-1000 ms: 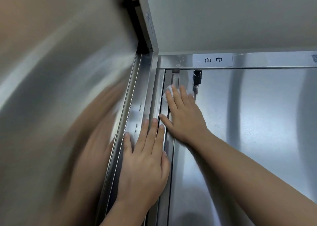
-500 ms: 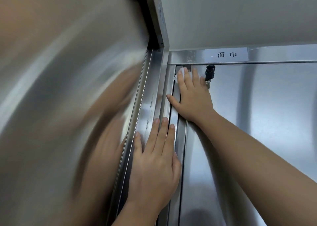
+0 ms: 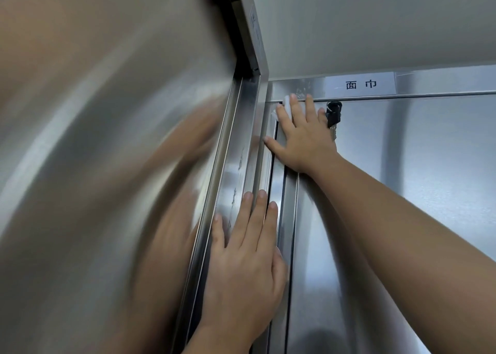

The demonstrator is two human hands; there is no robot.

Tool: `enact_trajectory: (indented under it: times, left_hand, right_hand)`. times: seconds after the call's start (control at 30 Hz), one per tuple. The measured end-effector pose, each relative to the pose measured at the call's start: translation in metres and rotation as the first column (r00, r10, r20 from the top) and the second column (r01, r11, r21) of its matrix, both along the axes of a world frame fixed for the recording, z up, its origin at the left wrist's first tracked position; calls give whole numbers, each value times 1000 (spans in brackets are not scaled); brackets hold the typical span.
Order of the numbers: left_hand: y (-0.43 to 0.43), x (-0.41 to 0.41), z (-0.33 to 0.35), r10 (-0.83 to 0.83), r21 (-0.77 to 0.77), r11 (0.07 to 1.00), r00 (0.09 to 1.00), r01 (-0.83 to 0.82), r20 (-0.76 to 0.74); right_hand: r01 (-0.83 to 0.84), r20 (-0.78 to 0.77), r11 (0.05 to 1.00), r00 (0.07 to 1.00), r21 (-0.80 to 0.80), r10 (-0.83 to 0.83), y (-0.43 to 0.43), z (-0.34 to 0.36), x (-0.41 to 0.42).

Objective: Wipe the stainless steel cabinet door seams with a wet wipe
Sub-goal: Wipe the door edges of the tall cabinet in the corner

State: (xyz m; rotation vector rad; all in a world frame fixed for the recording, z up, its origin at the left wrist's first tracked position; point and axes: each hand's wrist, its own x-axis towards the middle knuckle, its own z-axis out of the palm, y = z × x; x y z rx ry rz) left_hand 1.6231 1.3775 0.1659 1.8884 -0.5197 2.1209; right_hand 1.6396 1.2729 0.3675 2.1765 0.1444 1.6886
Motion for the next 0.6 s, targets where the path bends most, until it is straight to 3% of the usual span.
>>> enact_trajectory:
  times: [0.13,0.23,0.4,0.6]
  left_hand:
    - [1,-2,-2,-9,0,1000,1000,9,4]
    - [1,-3,-2,8,9,1000,1000,-8,-17]
    - [1,-1,-3,-1,6,1000,1000,1,-7]
    - [0,-1,-2,6,-2,1000,1000,-6,-1]
  right_hand:
    - [-37,77,998,996,-54,41,-9,-28,3]
    - [3,53,996,999,-88,2,-12,-32,0]
    - [-20,-11,1000,1000,-17,20,-5,-10,-1]
    - [-48,33,998,998,-31,49,-7,-15,0]
